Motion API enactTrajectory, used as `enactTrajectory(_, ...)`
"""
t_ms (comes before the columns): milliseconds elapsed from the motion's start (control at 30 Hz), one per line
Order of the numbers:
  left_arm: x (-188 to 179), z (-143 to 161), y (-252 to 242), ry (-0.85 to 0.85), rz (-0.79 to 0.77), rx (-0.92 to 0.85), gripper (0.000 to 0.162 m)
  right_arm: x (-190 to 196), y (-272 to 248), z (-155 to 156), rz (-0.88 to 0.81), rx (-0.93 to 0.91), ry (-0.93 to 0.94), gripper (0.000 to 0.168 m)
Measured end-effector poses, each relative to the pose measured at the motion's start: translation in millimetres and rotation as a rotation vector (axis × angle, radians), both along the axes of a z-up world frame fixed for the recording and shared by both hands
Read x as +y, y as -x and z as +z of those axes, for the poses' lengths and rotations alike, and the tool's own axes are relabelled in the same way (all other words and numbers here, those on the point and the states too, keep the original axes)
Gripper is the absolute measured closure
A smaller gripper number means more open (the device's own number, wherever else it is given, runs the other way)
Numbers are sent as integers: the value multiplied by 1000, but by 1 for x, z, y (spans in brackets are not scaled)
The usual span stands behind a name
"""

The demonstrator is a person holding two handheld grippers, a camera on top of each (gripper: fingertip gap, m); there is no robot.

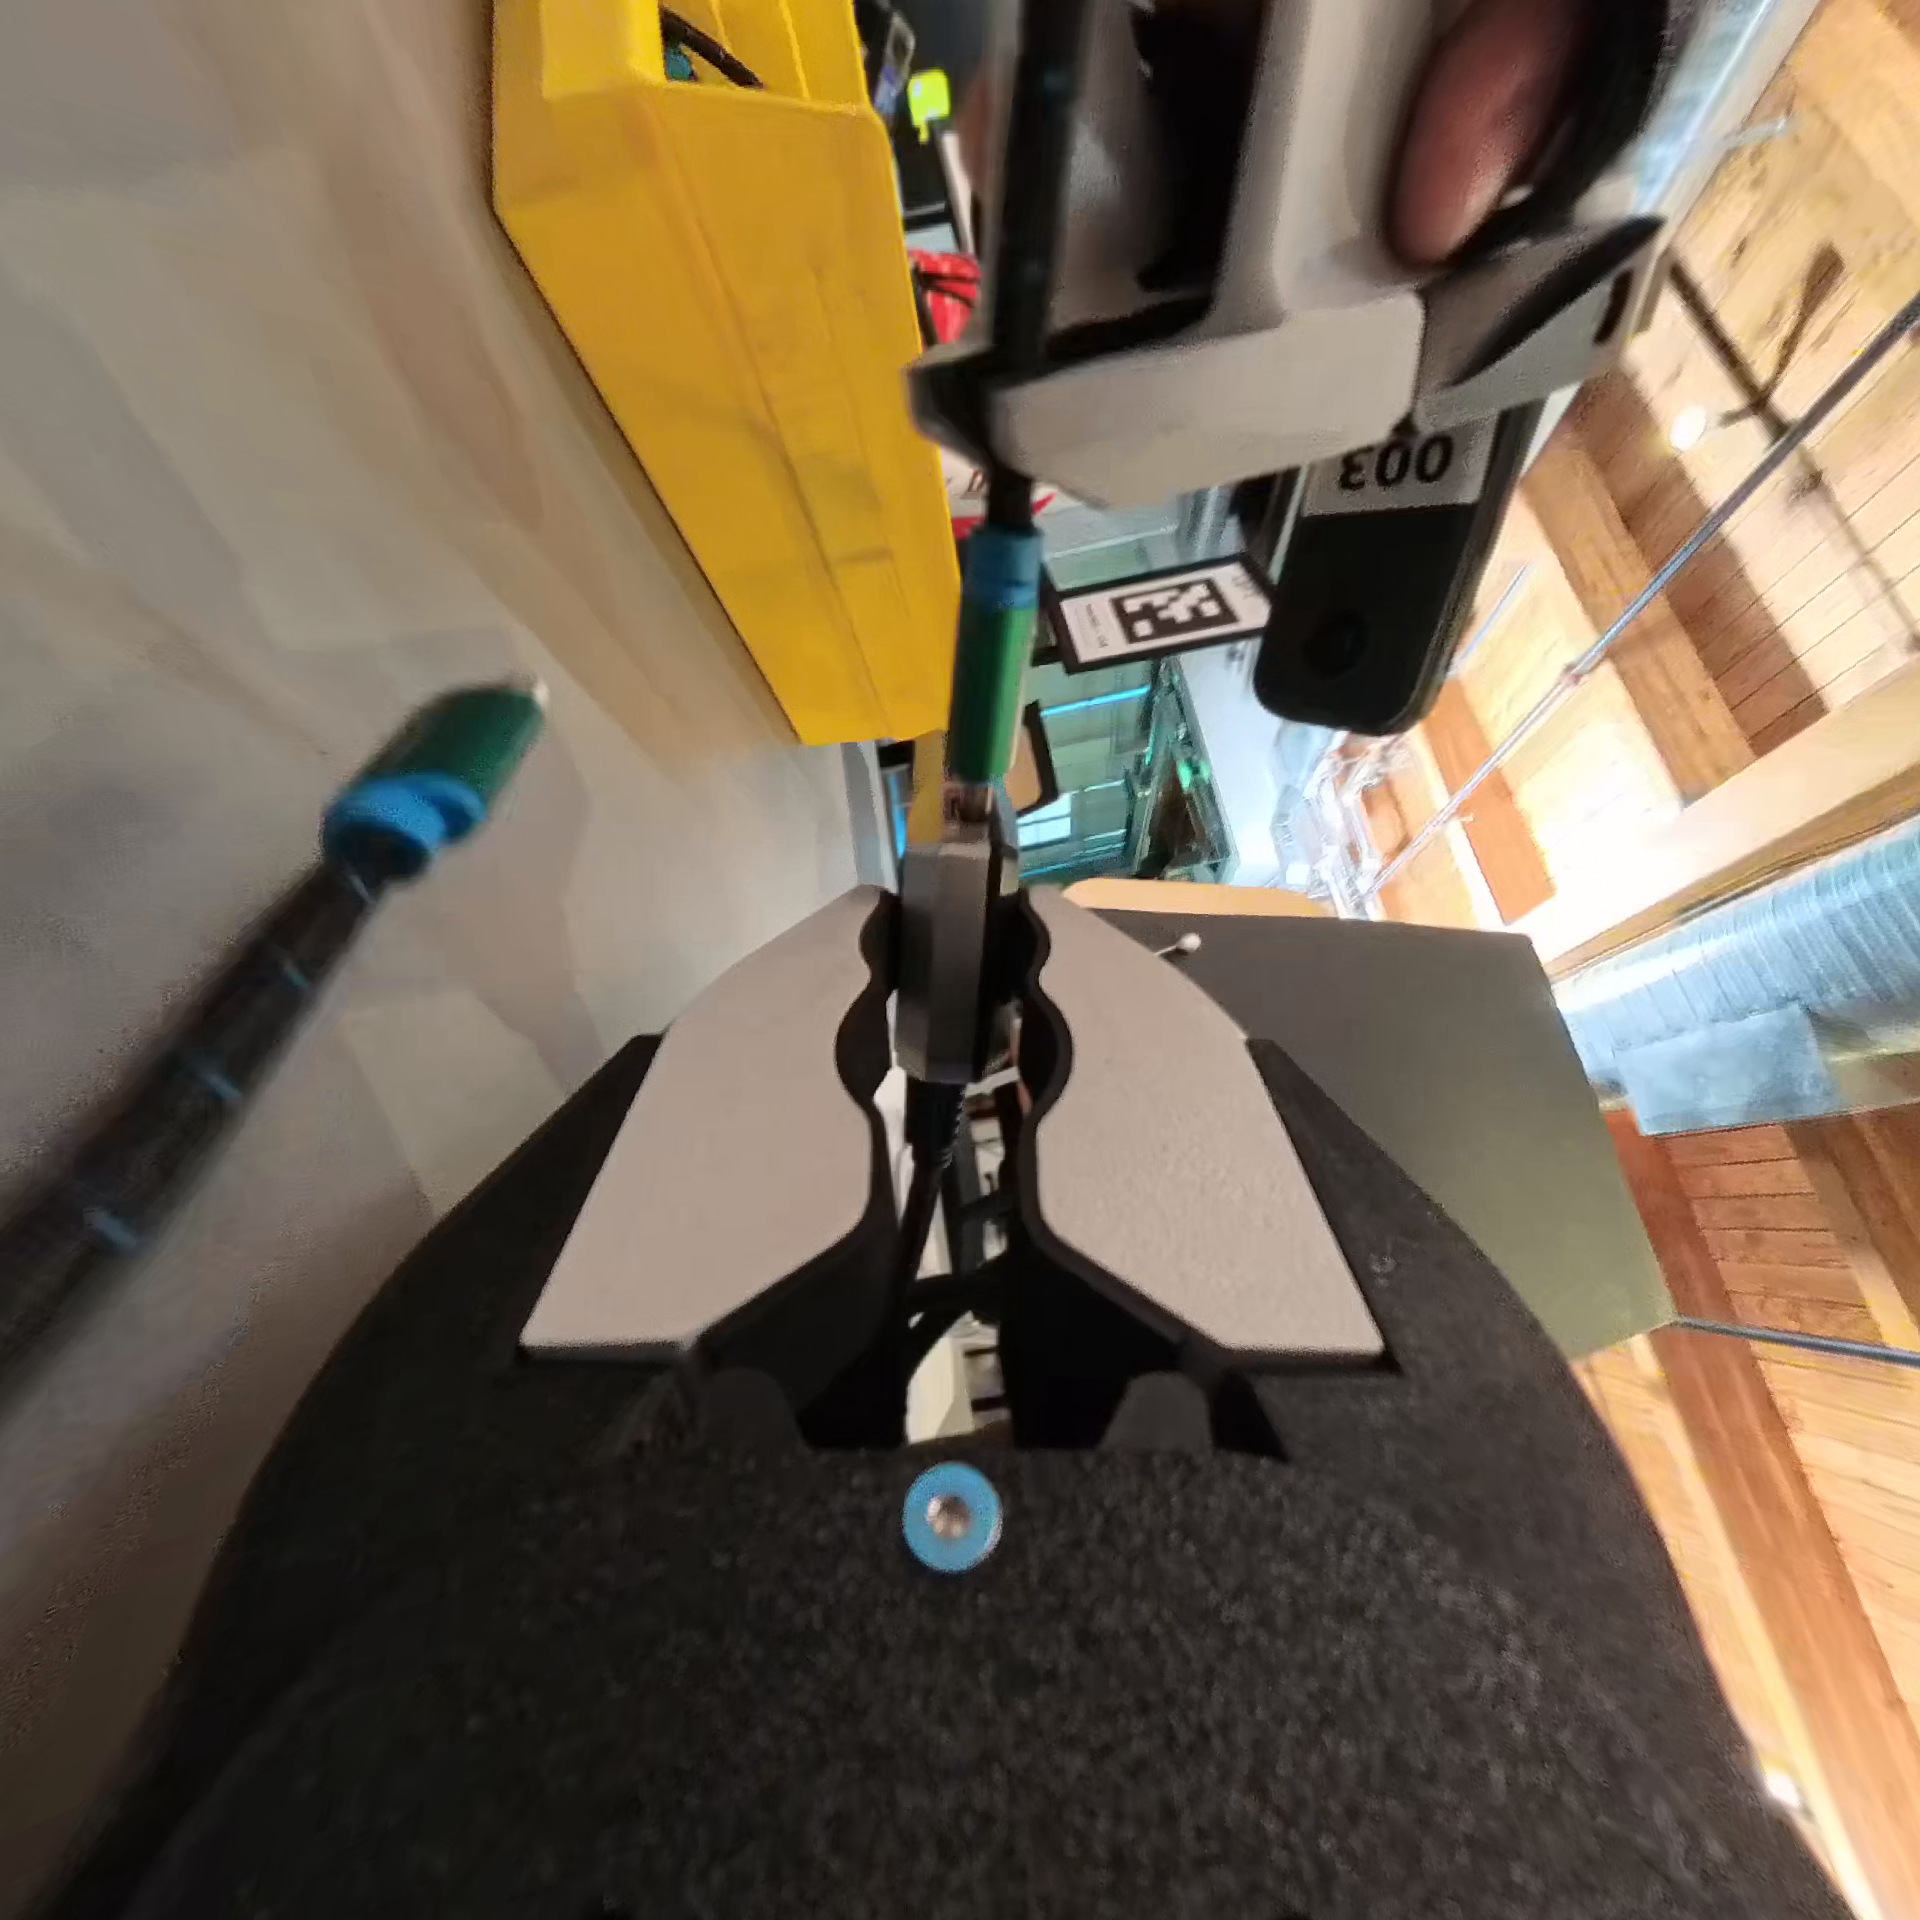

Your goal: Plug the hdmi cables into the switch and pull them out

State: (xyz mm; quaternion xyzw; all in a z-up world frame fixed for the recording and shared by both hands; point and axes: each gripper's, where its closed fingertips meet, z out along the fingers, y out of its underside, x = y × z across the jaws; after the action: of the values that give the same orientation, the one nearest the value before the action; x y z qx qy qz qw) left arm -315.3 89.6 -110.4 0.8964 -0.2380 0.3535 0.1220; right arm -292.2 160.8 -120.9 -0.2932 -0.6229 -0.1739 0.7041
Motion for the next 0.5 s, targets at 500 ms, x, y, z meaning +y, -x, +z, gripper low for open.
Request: enactTrajectory(500, -3, 18, -9, -85, -4, -230, 156, -7, -9, 23, 94, 148, -14, 149)
